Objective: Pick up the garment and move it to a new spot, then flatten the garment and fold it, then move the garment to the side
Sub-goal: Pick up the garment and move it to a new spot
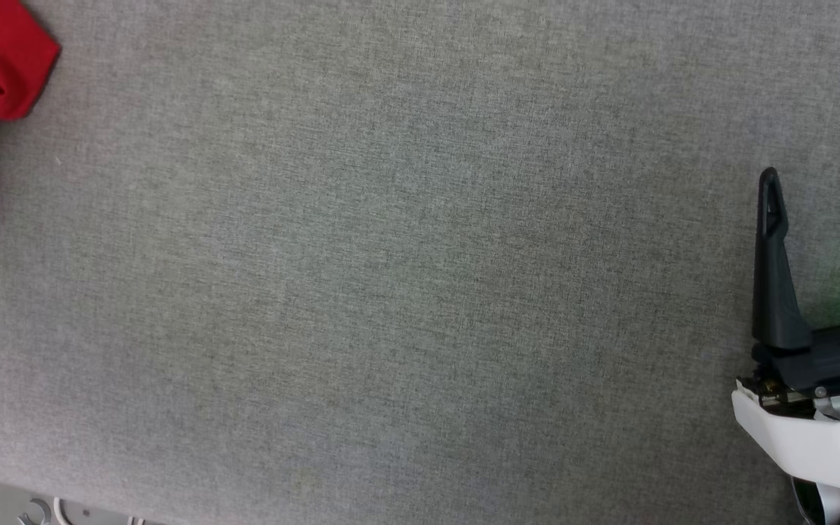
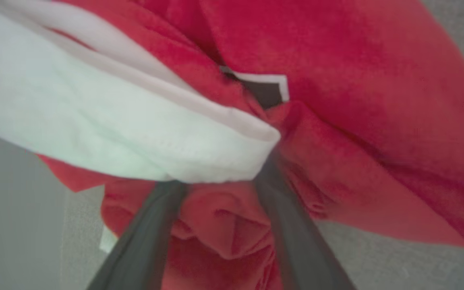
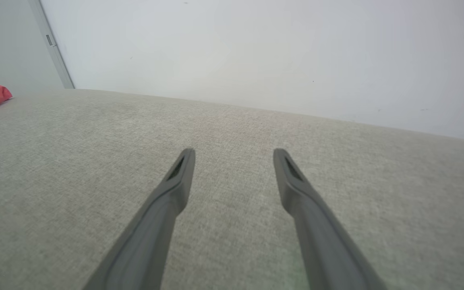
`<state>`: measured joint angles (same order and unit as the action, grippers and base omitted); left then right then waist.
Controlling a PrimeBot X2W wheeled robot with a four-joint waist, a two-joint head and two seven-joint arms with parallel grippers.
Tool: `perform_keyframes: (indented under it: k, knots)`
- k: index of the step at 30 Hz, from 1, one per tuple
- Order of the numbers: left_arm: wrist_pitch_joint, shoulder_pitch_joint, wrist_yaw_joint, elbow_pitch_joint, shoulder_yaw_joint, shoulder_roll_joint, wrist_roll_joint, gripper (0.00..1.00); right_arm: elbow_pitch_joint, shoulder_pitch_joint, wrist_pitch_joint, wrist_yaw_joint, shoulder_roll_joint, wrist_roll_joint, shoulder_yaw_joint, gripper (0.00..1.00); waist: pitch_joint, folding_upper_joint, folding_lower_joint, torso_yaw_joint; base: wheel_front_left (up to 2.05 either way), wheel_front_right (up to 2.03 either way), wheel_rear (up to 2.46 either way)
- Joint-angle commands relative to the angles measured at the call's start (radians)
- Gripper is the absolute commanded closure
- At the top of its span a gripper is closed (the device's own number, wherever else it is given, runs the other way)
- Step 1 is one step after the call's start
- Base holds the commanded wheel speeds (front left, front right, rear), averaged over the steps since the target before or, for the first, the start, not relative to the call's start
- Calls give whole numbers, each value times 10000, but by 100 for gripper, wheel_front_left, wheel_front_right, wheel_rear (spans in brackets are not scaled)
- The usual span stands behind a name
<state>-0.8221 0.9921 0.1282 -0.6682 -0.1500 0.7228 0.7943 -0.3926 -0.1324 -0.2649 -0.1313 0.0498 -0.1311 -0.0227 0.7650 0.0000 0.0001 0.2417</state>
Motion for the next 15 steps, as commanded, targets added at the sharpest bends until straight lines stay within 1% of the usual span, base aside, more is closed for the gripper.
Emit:
perform_keyframes:
  k: [1,4,8,10,11,15]
  knots:
    - [-96,-312,8,-244,-440,-286,104,100,228,8,7,10,7,-36,-94,0,-135,0,-1,12,0,0,0]
    - [95,-226,1,-219,-588,107,147,100,372,70,5,10,6,96,-44,0,-445,0,-1,-28,0,0,0]
    - [306,-88,-1,114,-881,818,96,100,557,100,-4,9,3,415,46,0,-1028,0,-1,-149,0,0,0]
    - [376,43,-1,368,-1065,1065,91,100,699,140,-4,9,4,574,79,0,-1373,0,-1,-208,0,0,0]
    - [376,43,-1,368,-1065,1065,91,100,699,140,-4,9,4,574,79,0,-1373,0,-1,-208,0,0,0]
    - [388,328,0,1241,-1561,1685,32,100,995,263,-4,9,3,883,146,0,-2098,0,-1,-377,0,0,0]
